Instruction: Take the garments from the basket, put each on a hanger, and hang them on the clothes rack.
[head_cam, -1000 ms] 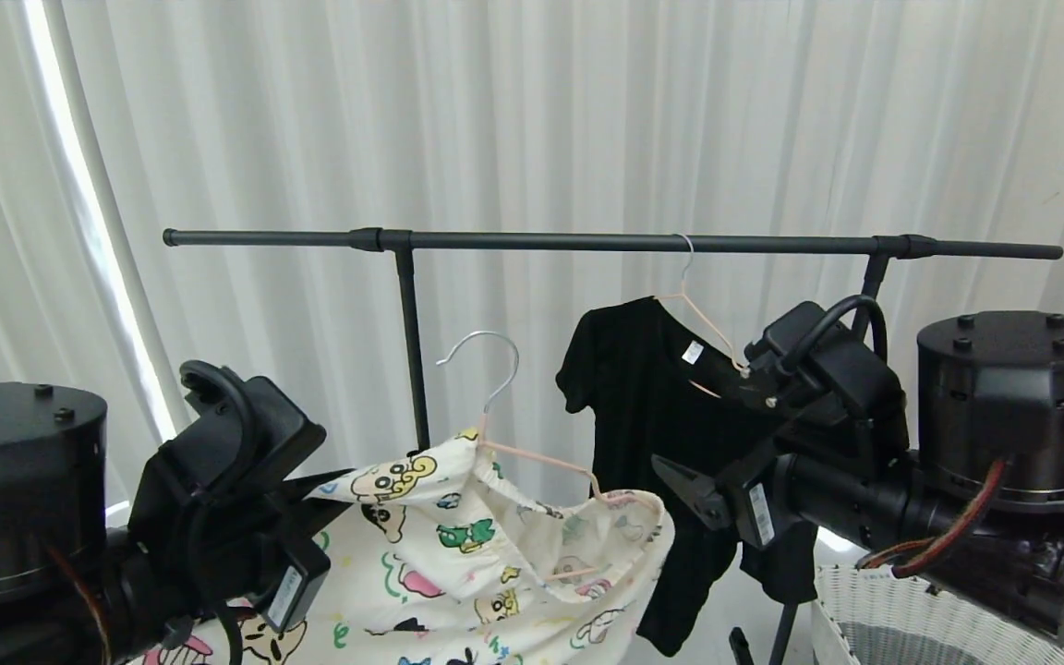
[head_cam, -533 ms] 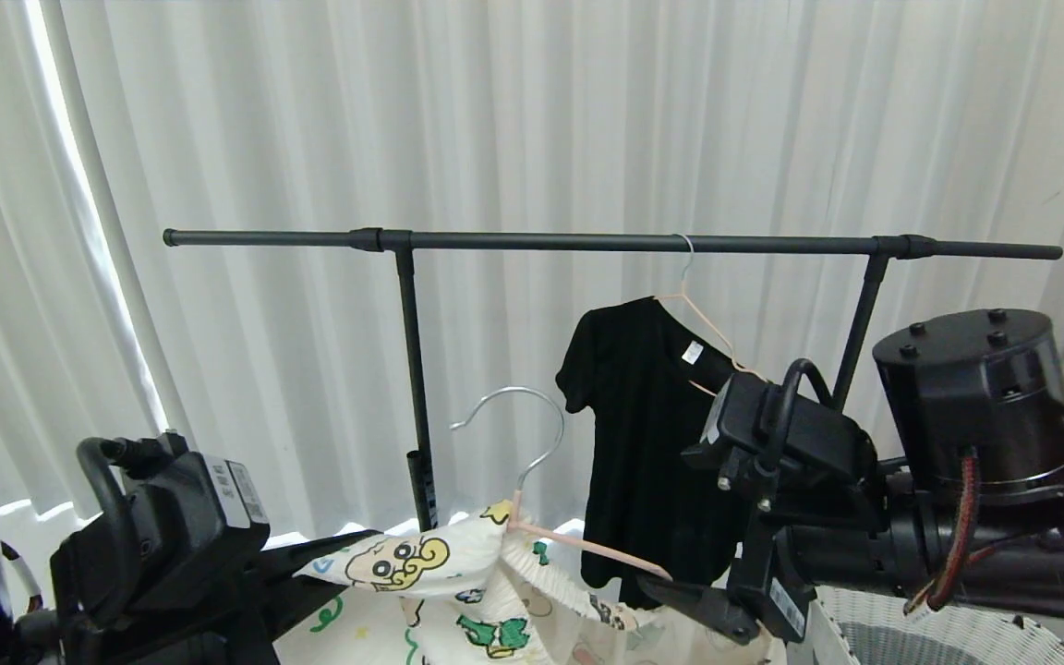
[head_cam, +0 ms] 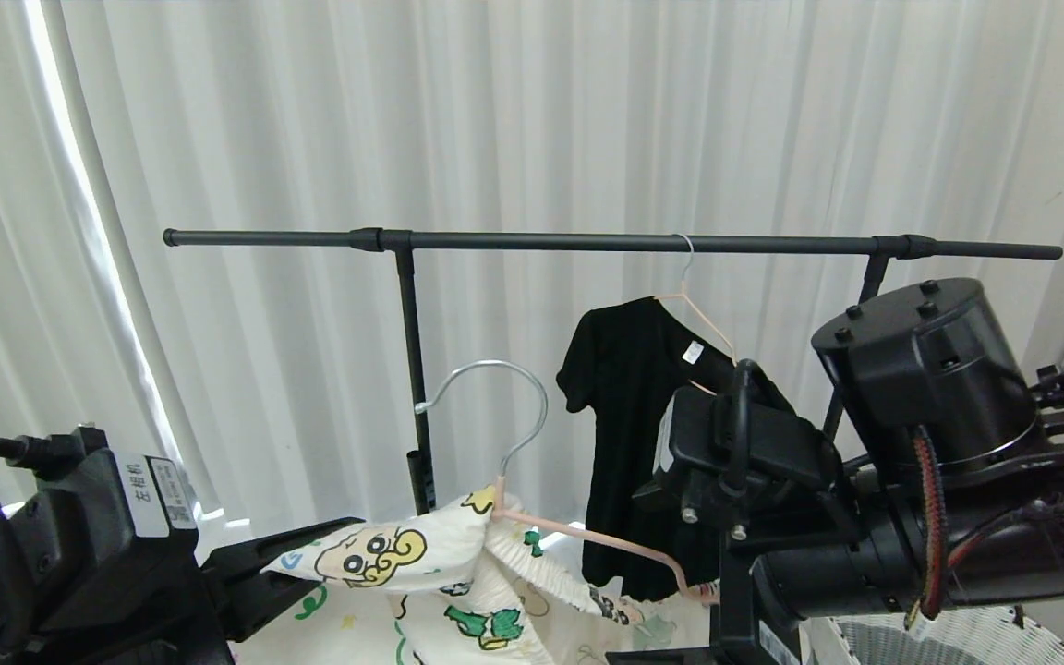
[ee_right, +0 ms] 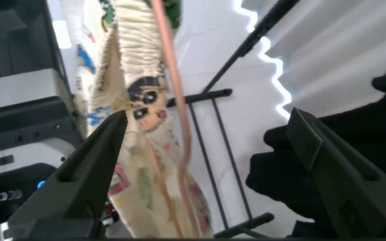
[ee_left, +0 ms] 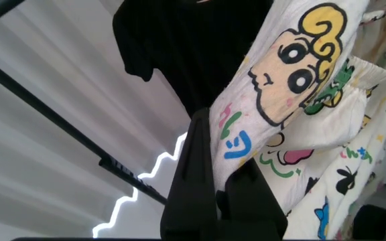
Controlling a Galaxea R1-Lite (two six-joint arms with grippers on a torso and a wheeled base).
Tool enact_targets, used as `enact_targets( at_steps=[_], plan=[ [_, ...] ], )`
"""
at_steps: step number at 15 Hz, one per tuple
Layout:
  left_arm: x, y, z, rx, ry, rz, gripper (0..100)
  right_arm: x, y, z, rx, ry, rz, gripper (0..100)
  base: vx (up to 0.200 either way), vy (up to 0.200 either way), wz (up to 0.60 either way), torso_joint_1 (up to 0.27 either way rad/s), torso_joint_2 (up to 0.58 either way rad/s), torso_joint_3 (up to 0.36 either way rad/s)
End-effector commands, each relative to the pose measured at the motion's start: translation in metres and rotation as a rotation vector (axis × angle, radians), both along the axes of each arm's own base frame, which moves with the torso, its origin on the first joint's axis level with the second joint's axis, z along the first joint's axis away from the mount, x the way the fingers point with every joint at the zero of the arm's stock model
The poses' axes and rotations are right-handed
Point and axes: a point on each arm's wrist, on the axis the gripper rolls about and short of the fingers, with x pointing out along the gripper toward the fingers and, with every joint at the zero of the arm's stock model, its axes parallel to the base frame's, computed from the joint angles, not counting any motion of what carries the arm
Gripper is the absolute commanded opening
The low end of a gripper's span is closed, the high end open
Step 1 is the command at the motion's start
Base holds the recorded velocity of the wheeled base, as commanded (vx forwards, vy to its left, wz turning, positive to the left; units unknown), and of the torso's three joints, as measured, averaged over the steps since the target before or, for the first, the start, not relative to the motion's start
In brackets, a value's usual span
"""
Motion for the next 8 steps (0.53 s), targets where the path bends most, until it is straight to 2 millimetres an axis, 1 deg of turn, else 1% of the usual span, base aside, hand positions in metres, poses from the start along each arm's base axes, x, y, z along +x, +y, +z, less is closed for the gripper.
enact_targets(
  at_steps=[1, 3, 8],
  plan=[
    [-0.0004, -0.0002, 0.0021, -0.007, -0.010, -0.003, 0, 0.0022, 0.0072, -0.0083, -0.023, 0.016, 0.010, 100, 0.000, 0.000, 0.00, 0.000, 0.00, 0.000],
    [-0.0026, -0.0030, 0.0073, -0.022, -0.030, -0.030, 0, 0.0054, 0.0089, -0.0115, -0.029, 0.025, 0.001, 100, 0.000, 0.000, 0.00, 0.000, 0.00, 0.000],
    [-0.0053, -0.0057, 0.0071, -0.016, -0.036, -0.059, 0, 0.0057, 0.0069, -0.0103, -0.022, 0.039, -0.015, 100, 0.000, 0.000, 0.00, 0.000, 0.00, 0.000]
  ],
)
